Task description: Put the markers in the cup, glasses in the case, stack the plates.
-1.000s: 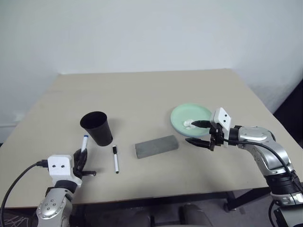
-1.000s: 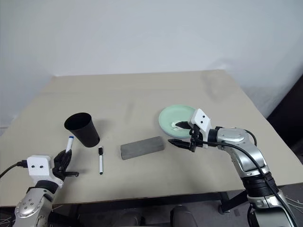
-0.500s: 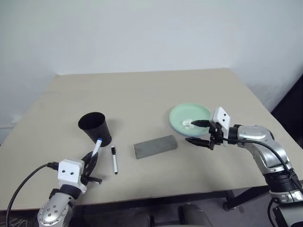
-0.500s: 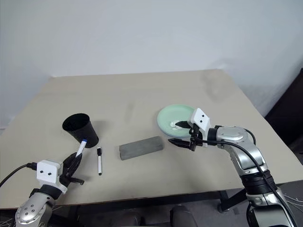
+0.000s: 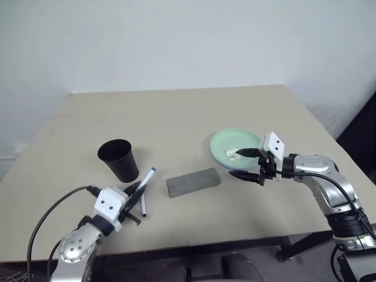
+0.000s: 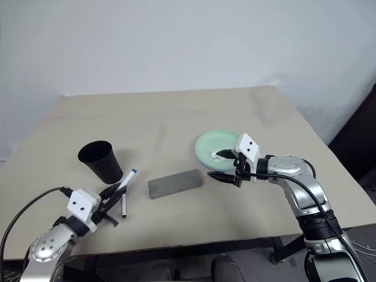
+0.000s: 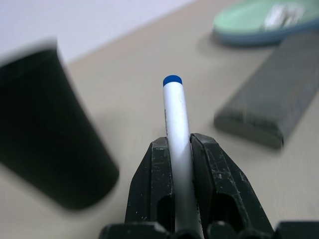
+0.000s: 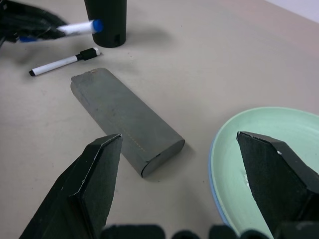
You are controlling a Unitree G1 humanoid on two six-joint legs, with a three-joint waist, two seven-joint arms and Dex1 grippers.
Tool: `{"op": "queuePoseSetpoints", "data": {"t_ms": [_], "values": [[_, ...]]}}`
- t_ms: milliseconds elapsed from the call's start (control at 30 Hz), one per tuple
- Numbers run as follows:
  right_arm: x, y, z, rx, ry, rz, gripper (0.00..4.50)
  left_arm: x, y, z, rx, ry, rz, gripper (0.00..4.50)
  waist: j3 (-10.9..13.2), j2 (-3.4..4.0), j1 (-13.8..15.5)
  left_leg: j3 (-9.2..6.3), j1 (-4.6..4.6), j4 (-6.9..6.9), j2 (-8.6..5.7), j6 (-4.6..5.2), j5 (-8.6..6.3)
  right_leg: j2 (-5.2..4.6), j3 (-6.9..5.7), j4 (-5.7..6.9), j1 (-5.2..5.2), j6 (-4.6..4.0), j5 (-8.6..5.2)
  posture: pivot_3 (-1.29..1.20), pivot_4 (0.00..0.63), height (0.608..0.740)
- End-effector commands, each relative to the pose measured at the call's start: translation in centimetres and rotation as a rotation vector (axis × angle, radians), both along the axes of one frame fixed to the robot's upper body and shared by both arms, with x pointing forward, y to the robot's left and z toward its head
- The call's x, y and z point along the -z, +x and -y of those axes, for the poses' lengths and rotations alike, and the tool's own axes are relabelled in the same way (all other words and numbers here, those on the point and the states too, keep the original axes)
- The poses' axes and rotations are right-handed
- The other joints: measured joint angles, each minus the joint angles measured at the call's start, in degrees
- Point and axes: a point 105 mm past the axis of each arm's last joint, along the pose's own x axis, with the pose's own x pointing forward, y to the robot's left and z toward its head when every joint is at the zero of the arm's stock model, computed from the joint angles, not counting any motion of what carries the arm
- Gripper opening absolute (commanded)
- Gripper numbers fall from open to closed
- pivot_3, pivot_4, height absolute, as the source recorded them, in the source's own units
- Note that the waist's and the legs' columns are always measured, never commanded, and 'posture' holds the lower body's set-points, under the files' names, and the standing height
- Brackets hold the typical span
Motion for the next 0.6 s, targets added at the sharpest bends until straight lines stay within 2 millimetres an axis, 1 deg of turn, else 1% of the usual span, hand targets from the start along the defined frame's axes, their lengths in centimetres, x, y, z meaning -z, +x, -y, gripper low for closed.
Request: {"op": "queuePoseSetpoints", "data": {"t_ms": [33, 100, 167, 233, 300, 367, 533, 600], "values": [[-1.2, 0.2, -0.1, -0.006, 0.009, 0.057, 4.0, -4.8, 1.1, 2.1, 0.051, -0.013, 0.215, 0.16, 0.0, -0.02, 0.0, 0.0, 0.0, 0.0, -0.01, 0.0, 0.0, 0.0, 0.0, 0.0, 0.01, 0.04, 0.04, 0.0, 0.0, 0.74], [-1.1, 0.2, -0.1, -0.003, 0.01, 0.057, 4.0, -6.9, 1.7, 2.7, 0.041, -0.032, 0.304, 0.16, 0.0, -0.06, 0.0, 0.0, -0.01, 0.0, -0.03, 0.02, -0.01, -0.01, 0.03, -0.01, 0.01, 0.02, 0.09, 0.0, 0.0, 0.74], [-1.1, 0.1, 0.0, -0.001, 0.01, 0.057, 4.0, -8.2, 2.1, 3.3, 0.041, -0.054, 0.347, 0.16, 0.0, -0.07, 0.0, -0.01, -0.01, -0.01, -0.05, 0.04, -0.03, -0.01, 0.05, 0.0, 0.03, -0.02, 0.12, 0.0, 0.0, 0.74], [-1.1, 0.2, 0.0, 0.001, 0.012, 0.057, 4.0, -10.1, 2.7, 3.9, 0.031, -0.063, 0.417, 0.16, 0.0, -0.07, 0.0, -0.01, 0.0, -0.02, -0.05, 0.06, -0.04, 0.0, 0.05, 0.0, 0.02, -0.03, 0.13, 0.0, 0.0, 0.74], [-1.1, 0.2, -0.2, 0.001, 0.014, 0.059, 4.0, -11.9, 3.4, 3.7, -0.03, -0.061, 0.497, 0.16, 0.0, -0.07, 0.0, -0.02, -0.01, -0.01, -0.06, 0.06, -0.04, 0.02, 0.06, -0.01, 0.03, -0.05, 0.15, 0.0, 0.0, 0.74], [-1.1, 0.2, -0.2, 0.003, 0.016, 0.06, 4.0, -12.7, 3.9, 2.7, -0.111, -0.063, 0.535, 0.16, -0.1, -0.09, 0.0, -0.02, 0.01, 0.02, -0.07, 0.06, -0.04, 0.02, 0.06, 0.0, 0.07, -0.05, 0.16, 0.0, 0.0, 0.74], [-1.1, 0.2, -0.2, 0.005, 0.016, 0.06, 4.0, -13.4, 4.7, -0.4, -0.276, -0.064, 0.575, 0.16, -0.1, -0.09, 0.0, 0.02, 0.07, 0.01, -0.06, 0.07, -0.04, 0.06, 0.13, 0.01, 0.09, -0.06, 0.19, 0.0, 0.0, 0.74], [-1.1, 0.2, -0.2, 0.006, 0.015, 0.059, 4.0, -13.7, 4.9, -1.3, -0.316, -0.063, 0.589, 0.16, -0.1, -0.11, 0.1, 0.0, 0.06, 0.03, -0.06, 0.07, -0.03, 0.06, 0.12, 0.02, 0.09, -0.07, 0.2, 0.0, 0.0, 0.74]]}}
